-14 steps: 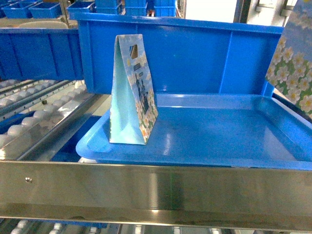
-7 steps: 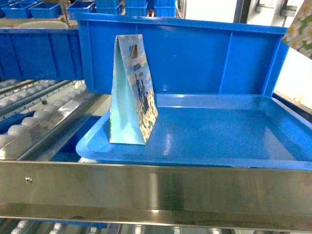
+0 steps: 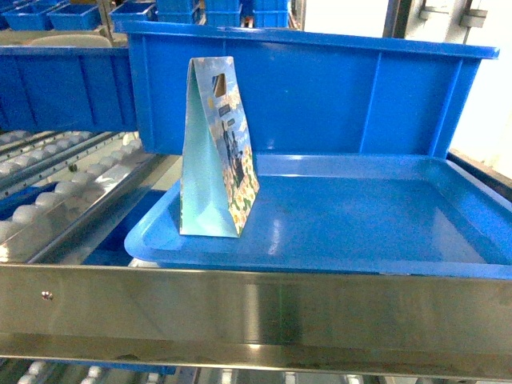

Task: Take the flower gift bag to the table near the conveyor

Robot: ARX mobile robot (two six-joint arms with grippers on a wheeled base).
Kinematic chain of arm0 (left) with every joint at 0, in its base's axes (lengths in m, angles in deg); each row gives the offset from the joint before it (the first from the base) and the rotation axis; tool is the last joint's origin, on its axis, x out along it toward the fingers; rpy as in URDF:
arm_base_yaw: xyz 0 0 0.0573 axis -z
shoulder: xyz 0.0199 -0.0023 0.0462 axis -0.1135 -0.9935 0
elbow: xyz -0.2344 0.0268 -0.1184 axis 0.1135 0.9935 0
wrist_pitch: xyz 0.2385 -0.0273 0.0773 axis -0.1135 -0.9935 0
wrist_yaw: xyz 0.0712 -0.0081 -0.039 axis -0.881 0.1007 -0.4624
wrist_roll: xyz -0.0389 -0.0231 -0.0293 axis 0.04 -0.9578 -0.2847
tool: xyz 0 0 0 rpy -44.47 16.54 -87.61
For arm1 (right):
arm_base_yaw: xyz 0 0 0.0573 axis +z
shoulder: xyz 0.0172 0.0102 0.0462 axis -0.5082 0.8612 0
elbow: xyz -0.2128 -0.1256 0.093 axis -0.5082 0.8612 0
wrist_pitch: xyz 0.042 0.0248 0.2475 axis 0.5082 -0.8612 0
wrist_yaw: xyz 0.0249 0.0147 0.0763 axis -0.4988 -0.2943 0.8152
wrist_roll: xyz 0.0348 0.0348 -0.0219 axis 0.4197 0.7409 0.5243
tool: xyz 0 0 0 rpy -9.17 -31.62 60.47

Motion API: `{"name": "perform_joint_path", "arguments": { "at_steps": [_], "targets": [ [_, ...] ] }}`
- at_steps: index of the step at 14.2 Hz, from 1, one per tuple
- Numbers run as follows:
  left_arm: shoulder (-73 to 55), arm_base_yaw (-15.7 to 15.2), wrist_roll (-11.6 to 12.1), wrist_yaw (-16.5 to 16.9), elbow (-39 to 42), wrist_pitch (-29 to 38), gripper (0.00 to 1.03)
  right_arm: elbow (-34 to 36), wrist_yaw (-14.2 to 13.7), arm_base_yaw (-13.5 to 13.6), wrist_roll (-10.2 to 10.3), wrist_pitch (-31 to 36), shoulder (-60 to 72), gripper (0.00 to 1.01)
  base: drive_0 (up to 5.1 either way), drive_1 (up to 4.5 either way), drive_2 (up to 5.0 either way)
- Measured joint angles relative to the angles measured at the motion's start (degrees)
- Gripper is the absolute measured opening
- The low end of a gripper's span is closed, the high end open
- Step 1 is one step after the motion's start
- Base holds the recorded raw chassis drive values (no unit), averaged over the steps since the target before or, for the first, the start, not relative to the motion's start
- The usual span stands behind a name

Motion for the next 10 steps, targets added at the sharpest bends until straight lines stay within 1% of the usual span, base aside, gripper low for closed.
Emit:
{"name": "perform_joint_path", "arguments": {
  "at_steps": [2,3,4,5,10],
  "targets": [
    [0.00,0.00,0.00,-0.02,0.00,0.00,0.98,3.04,0.39,-2.14,0.20,-3.72,-7.41,0.02,0.0,0.00,0.0],
    [0.00,0.00,-0.02,-0.02,0.00,0.00,0.98,4.70,-0.50,-3.08,0.17,-5.29,-10.78,0.02,0.0,0.00,0.0],
    [0.00,0.00,-0.02,-0.02,0.00,0.00,0.98,5.35,-3.80,-3.82,0.17,-8.74,-13.25,0.02,0.0,0.00,0.0],
    [0.00,0.00,-0.02,-0.02,0.00,0.00,0.98,6.14,-4.66,-3.87,0.17,-9.53,-13.75,0.02,0.0,0.00,0.0],
    [-0.35,0.00,-0.04,0.00,-0.09,0.44,0.98,6.16,-4.61,-3.76,0.17,-9.42,-13.68,0.02,0.0,0.00,0.0]
  ]
}}
